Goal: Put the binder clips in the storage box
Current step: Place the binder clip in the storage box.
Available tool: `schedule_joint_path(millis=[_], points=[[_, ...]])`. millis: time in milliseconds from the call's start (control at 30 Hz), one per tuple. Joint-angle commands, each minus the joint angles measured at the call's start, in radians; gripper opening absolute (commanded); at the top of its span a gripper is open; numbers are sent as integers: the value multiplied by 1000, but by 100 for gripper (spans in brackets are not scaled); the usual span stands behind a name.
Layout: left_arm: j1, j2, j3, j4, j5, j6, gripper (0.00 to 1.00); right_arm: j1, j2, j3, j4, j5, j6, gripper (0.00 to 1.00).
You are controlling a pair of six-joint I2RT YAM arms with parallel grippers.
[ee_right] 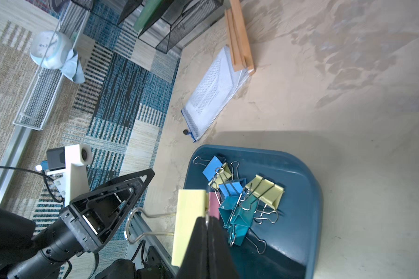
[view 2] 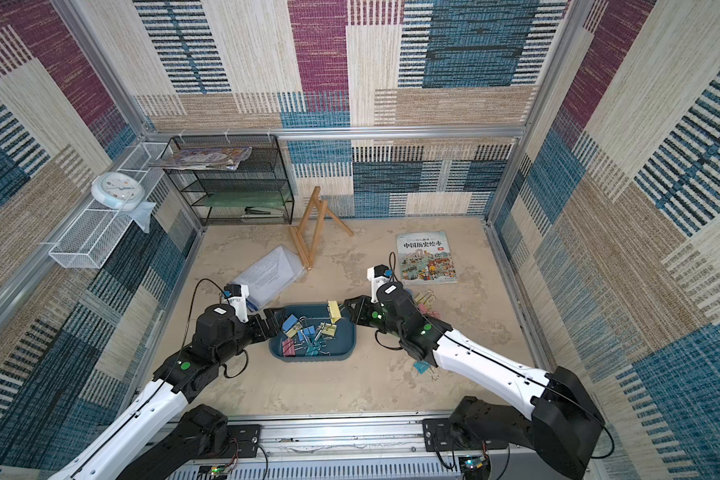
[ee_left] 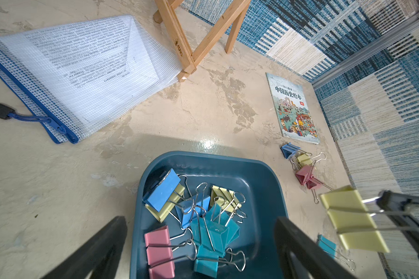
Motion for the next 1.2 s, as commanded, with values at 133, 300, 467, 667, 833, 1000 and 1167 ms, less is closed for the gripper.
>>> schedule_joint_path(millis=[133, 300, 467, 667, 833, 1000, 1167], points=[[1, 0, 10, 19, 14, -9, 99, 53, 202, 75, 101, -5, 10, 0], [0, -14, 12, 9, 4, 0, 99, 61, 325, 127, 75, 54, 2, 0], [0, -10, 13, 11, 1, 5, 99, 64, 435, 184, 61, 59, -2, 0], [0, -12, 12, 6, -1, 9, 99, 71, 514, 221, 34, 92, 8, 0], [0, -15, 13, 5, -4, 15, 99, 77, 536, 232, 17, 91, 3, 2], [1, -12, 11, 5, -6, 17, 99, 95, 493, 203, 28, 119, -2, 14], [0, -15, 6, 6, -2, 13, 99, 95, 419, 188, -28, 176, -30, 26]])
